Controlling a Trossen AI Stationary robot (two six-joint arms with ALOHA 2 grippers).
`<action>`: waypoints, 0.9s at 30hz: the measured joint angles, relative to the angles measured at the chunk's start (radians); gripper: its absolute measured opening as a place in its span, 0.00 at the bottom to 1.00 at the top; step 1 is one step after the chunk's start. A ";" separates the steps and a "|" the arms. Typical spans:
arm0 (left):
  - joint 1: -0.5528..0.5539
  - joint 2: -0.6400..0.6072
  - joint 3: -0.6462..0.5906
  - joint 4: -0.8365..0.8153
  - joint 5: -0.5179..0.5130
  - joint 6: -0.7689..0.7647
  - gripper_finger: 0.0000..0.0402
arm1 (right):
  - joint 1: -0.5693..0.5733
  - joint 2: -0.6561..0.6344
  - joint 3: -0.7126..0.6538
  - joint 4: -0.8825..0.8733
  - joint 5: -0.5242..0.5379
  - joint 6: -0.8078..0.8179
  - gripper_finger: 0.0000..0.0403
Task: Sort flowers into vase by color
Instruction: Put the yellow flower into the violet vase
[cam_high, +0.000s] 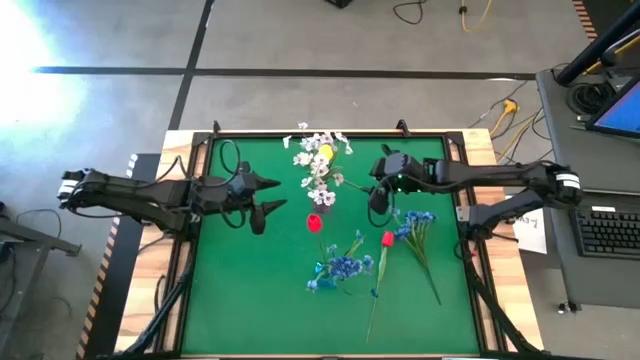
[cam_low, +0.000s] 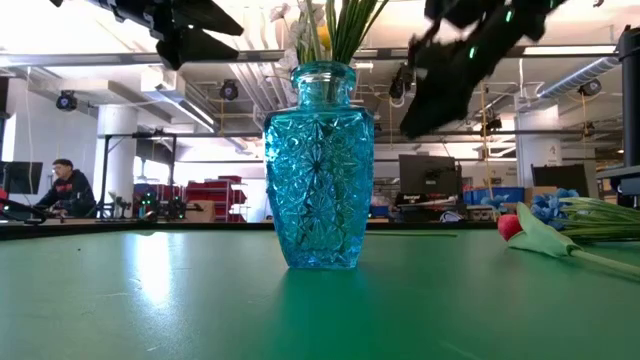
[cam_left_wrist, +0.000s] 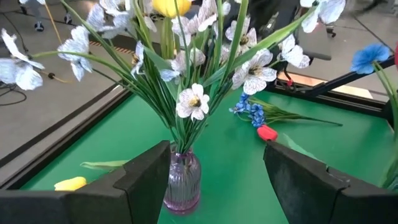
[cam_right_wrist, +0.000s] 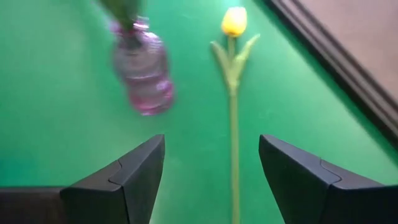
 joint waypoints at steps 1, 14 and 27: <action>0.000 -0.007 0.000 -0.004 0.000 0.007 0.62 | -0.019 0.012 -0.028 0.052 0.002 -0.027 0.62; 0.000 -0.033 0.000 -0.073 -0.036 0.031 0.62 | -0.155 0.329 -0.095 0.366 -0.124 -0.105 0.56; 0.000 -0.101 0.000 -0.111 -0.072 0.077 0.62 | -0.172 0.471 -0.085 0.406 -0.016 -0.079 0.54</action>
